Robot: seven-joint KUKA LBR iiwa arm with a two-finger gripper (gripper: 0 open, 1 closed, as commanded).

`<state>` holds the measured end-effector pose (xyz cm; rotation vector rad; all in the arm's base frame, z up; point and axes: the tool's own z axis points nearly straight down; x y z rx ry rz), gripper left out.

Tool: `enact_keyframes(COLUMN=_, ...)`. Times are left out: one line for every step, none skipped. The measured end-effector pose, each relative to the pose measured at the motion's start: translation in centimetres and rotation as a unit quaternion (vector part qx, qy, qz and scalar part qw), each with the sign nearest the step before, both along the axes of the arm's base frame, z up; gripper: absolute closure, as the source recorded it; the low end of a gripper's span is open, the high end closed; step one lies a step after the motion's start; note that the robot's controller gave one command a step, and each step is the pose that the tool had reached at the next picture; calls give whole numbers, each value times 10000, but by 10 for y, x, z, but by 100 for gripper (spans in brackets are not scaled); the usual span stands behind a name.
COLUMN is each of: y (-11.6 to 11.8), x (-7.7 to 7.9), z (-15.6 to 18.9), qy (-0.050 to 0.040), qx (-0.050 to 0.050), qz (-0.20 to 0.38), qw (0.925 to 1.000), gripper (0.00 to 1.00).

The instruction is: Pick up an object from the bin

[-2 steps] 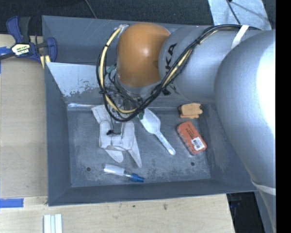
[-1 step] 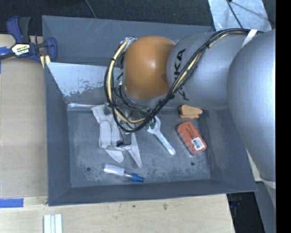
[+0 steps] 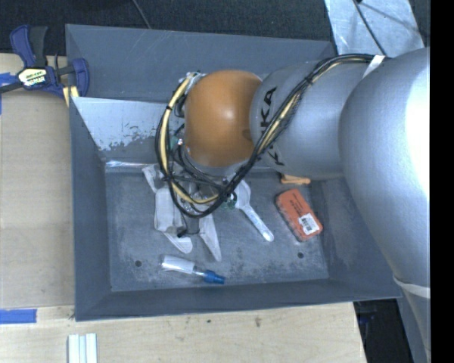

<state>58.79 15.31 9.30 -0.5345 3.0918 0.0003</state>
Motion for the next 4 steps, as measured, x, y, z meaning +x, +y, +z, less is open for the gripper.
enact_keyframes(y=3, x=2, z=-18, qy=3, qx=1, qz=857, qw=9963, gripper=0)
enact_keyframes(y=-3, x=11, z=-19, qy=8, qx=8, qz=1133, qw=9936, gripper=0)
enact_keyframes(y=-5, x=1, z=18, qy=12, qx=4, qz=1058, qw=9944, gripper=0)
enact_keyframes(y=-1, x=1, z=42, qy=-25, qx=3, qz=1045, qw=9945, gripper=0)
